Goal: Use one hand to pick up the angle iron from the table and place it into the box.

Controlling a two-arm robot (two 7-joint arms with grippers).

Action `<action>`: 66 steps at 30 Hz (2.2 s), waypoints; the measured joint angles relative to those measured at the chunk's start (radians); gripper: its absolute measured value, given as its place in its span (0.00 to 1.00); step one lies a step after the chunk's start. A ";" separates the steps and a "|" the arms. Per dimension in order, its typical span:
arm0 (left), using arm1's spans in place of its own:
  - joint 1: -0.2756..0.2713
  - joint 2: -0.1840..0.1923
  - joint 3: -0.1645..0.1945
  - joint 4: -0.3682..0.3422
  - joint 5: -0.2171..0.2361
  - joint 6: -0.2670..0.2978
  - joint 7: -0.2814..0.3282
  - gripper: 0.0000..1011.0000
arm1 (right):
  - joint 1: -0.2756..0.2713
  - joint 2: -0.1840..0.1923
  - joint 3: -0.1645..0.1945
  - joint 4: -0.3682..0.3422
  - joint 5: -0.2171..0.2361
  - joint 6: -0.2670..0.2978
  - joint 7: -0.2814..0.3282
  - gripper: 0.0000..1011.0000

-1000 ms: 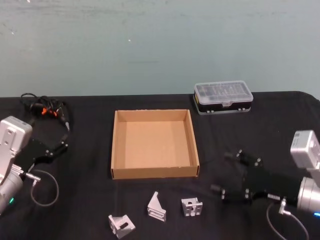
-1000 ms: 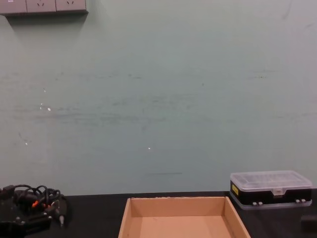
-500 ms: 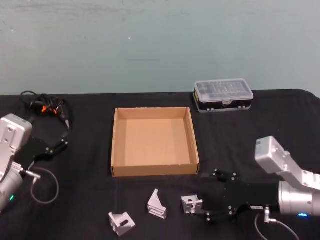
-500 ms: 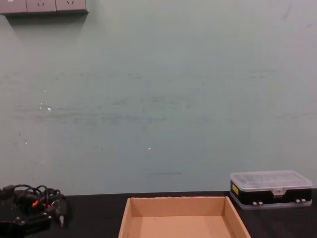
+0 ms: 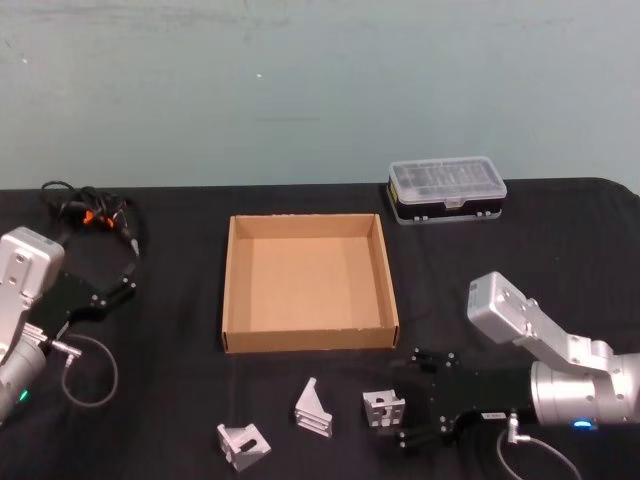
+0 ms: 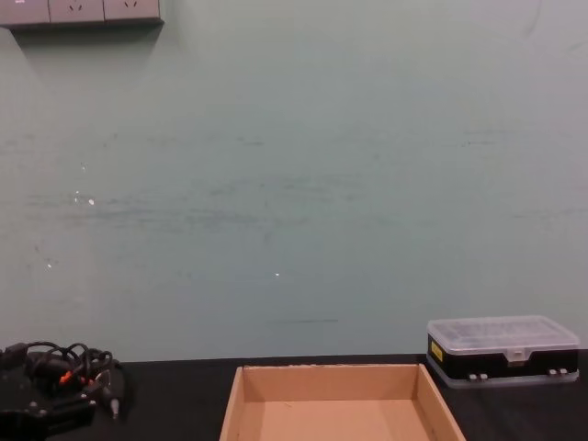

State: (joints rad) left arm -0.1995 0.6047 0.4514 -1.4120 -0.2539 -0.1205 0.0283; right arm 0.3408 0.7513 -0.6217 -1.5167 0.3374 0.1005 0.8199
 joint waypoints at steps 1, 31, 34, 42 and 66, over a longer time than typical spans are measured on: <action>0.000 0.000 0.000 0.000 0.000 0.000 0.000 0.99 | 0.003 -0.003 -0.003 0.002 0.000 0.002 0.000 0.99; 0.000 0.000 0.000 0.000 0.000 0.000 0.000 0.99 | 0.020 -0.018 -0.017 0.019 -0.004 0.017 -0.001 0.60; 0.000 0.000 0.000 0.000 0.000 0.000 0.000 0.99 | 0.020 -0.018 -0.016 0.019 -0.004 0.016 -0.001 0.53; 0.000 0.000 0.000 0.000 0.000 0.000 0.000 0.99 | 0.019 -0.017 -0.016 0.018 -0.004 0.016 -0.002 0.30; 0.000 0.000 0.000 0.000 0.000 0.000 0.000 0.99 | -0.007 -0.014 0.012 -0.003 0.028 -0.038 -0.024 0.07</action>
State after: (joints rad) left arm -0.1995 0.6047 0.4514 -1.4120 -0.2539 -0.1205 0.0283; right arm 0.3342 0.7369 -0.6098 -1.5200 0.3654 0.0623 0.7962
